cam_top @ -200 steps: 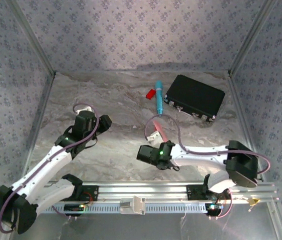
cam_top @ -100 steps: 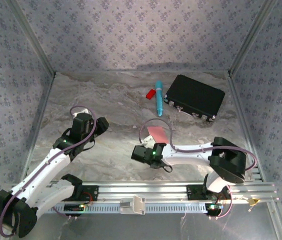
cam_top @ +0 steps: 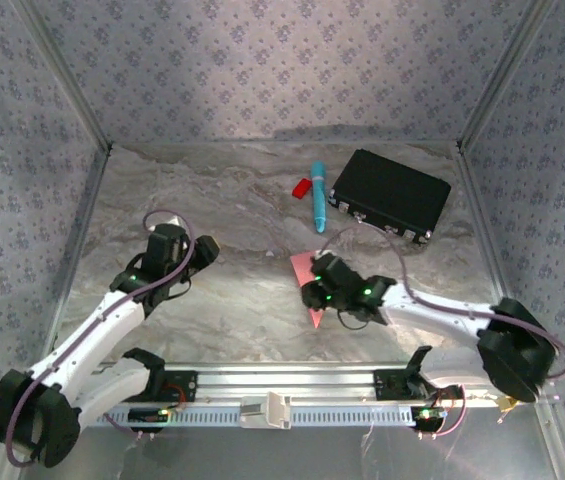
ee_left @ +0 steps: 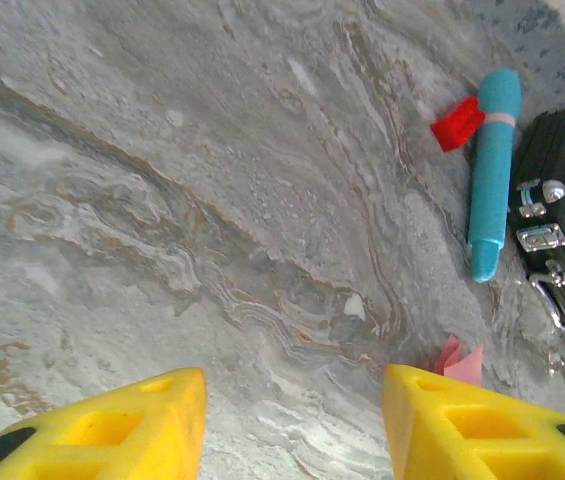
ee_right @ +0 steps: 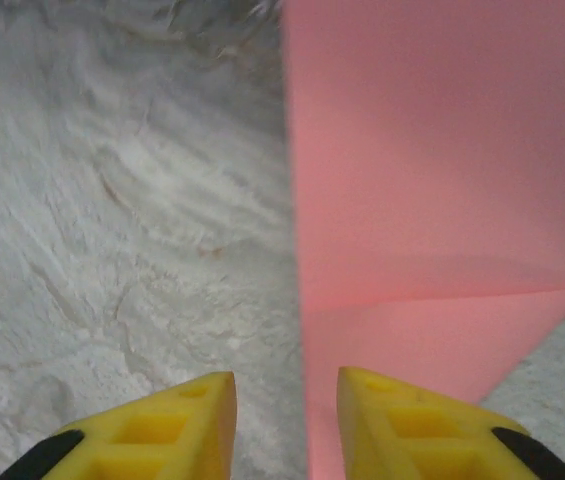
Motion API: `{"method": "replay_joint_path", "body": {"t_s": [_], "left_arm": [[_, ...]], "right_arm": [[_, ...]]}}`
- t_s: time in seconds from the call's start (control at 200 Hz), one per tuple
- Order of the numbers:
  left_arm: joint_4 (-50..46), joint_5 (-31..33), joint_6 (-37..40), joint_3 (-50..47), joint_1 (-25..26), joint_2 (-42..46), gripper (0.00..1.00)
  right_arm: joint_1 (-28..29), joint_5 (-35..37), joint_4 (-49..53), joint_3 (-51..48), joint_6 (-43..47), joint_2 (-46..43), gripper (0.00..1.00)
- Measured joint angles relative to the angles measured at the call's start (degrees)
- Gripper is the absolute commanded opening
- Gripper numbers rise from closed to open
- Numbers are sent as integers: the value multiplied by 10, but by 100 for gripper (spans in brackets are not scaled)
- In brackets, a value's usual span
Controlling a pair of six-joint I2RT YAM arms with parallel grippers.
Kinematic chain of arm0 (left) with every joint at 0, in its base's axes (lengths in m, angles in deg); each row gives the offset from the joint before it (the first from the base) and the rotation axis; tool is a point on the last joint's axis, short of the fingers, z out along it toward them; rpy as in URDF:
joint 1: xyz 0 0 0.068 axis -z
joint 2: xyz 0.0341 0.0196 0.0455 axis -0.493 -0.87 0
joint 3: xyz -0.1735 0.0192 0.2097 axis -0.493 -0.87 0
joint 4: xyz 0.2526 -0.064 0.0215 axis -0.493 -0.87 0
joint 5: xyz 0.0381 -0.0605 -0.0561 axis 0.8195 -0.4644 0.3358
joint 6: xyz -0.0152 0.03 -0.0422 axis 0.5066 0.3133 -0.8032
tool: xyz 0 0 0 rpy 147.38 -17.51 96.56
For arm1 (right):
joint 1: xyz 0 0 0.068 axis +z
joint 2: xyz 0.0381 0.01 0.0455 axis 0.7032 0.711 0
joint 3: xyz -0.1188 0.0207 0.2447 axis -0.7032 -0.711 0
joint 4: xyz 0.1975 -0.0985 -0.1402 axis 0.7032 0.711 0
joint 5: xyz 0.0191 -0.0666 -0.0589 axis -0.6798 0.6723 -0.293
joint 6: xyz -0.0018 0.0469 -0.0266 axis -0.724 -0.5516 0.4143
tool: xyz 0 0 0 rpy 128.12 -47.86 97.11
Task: Fold a paper plane with a square sheet of paper (pick it up from the middle)
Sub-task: Turn over the paper at the center of the table, then rotate the paper at the center of the table.
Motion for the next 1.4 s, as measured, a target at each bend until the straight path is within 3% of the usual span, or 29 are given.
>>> {"method": "replay_joint_path", "body": {"t_s": [0.11,0.26,0.46,0.6,0.77,0.939,1.164,1.274,1.399], "left_arm": [[22,-41,0,0,0,-37,41],[51,-94,0,-1,0,-82,38],[72,-143,-2,-1,6,-121,38],[84,-167,-2,-1,17,-144,38],[87,-182,-2,0,28,-165,37],[91,-186,-5,0,35,-180,37],[97,-200,-10,20,47,-210,37],[108,-212,-10,35,57,-226,35],[122,-236,-8,55,71,-256,29]], "right_arm": [[-80,-64,-49,-54,-23,-38,12],[-143,-132,-96,-84,-46,-31,8],[-156,-219,-167,-83,-67,66,4],[-150,-242,-185,-72,-85,126,3],[-147,-232,-178,-52,-132,153,3],[-129,-197,-195,-56,-256,153,5],[-25,-92,-283,-87,-460,149,8],[-2,-74,-285,-85,-484,139,11],[-14,-50,-237,-75,-461,78,11]]}}
